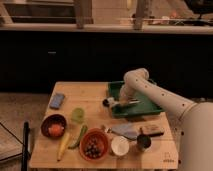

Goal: Place brush in table surface

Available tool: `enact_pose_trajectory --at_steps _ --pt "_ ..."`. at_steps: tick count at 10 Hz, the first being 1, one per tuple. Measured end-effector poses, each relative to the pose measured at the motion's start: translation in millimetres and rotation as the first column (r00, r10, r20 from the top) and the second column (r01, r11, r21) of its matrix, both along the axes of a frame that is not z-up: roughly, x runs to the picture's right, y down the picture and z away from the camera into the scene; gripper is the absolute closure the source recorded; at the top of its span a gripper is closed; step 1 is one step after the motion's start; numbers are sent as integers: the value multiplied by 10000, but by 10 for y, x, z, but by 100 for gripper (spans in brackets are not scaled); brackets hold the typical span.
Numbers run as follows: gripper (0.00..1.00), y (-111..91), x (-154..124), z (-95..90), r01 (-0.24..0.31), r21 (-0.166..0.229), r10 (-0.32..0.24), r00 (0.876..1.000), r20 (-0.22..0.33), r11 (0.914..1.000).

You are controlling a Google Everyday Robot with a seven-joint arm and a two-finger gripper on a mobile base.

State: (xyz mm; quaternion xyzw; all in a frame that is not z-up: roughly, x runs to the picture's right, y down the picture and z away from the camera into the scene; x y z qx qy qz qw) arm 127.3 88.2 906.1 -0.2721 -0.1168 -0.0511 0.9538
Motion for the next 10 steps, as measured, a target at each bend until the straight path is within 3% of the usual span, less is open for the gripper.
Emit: enact_pose_trajectory --at_steps 6,10 --pt "100 -406 -116 -281 261 737 -296 9985 460 9969" --pt "100 -649 -322 -506 682 1257 -810 9917 1001 9897"
